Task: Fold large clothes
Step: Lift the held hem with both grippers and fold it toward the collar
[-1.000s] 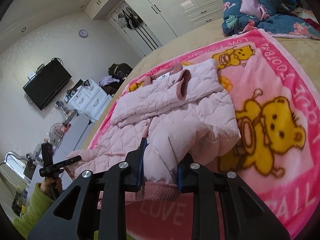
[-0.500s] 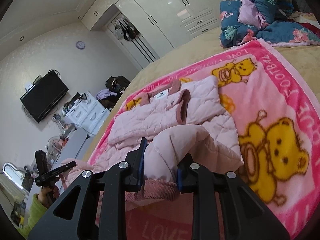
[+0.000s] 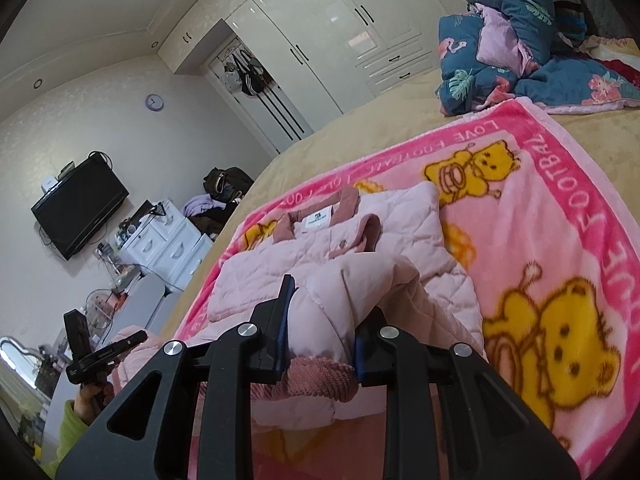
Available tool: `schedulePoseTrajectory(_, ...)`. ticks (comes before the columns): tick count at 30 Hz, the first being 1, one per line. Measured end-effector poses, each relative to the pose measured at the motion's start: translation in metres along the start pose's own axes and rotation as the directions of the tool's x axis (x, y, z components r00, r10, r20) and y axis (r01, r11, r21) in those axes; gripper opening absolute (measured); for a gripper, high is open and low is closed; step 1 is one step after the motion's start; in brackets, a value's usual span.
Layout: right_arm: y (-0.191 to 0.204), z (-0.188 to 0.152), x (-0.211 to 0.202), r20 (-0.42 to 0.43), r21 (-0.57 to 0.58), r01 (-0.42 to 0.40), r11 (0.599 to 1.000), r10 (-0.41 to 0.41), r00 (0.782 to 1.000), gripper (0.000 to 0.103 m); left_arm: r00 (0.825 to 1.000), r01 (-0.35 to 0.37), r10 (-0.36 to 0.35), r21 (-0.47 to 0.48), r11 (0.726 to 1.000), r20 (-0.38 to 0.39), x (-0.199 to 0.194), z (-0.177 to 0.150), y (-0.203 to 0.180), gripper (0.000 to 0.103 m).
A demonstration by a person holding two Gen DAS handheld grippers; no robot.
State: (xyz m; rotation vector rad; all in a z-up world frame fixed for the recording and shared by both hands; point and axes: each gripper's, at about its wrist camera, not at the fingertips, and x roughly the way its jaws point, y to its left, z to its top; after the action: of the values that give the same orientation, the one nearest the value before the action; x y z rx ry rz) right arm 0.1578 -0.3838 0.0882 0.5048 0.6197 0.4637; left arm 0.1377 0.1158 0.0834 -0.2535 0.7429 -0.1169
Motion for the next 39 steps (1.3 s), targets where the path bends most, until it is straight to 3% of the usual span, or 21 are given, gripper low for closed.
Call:
schedulePoseTrajectory(25,-0.001,0.067,0.029,0.134,0.021,0.040,0.999,-0.043,0.990,0.022,0.990,-0.013,0.013,0.000,1.000,0.144,0.006,0.074,-0.001,0.017)
schedulePoseTrajectory(39,-0.010,0.104,0.055,0.175,0.060,0.077,0.995,-0.087,0.981,0.022,0.976,-0.052,0.056,-0.025,0.998,0.212,0.027,0.113,0.003,0.018)
